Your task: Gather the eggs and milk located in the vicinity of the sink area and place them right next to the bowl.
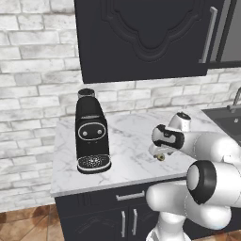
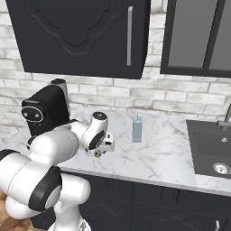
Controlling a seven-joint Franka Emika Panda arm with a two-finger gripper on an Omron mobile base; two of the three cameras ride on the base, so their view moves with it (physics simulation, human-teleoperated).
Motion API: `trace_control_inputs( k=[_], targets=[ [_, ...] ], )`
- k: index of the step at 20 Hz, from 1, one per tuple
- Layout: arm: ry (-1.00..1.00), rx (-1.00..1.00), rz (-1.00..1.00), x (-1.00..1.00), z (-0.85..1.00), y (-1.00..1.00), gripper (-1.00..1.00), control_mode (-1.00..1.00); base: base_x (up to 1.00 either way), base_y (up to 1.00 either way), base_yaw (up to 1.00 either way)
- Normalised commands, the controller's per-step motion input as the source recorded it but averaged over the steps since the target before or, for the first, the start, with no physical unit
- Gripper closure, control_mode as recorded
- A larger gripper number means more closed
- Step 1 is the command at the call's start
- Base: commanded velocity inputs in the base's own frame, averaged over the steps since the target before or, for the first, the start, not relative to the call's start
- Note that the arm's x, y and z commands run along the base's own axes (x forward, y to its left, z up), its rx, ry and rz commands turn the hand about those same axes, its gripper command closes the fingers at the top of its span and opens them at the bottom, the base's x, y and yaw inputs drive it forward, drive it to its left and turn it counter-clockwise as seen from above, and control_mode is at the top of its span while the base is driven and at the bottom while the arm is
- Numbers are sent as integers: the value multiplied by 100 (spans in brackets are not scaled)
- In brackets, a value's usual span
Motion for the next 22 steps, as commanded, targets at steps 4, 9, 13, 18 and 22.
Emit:
trace_control_inputs(
  k=[4, 9, 13, 18, 22],
  targets=[
    [0, 0, -1, 18, -5, 0, -100, -100, 0, 0, 0],
    [0, 0, 0, 19, -6, 0, -100, -100, 0, 0, 0],
    [0, 0, -1, 3, -14, 0, -100, -100, 0, 0, 0],
    [0, 0, -3, 0, -18, 0, -100, -100, 0, 0, 0],
    [0, 0, -3, 0, -13, 0, -100, -100, 0, 0, 0]
  ],
)
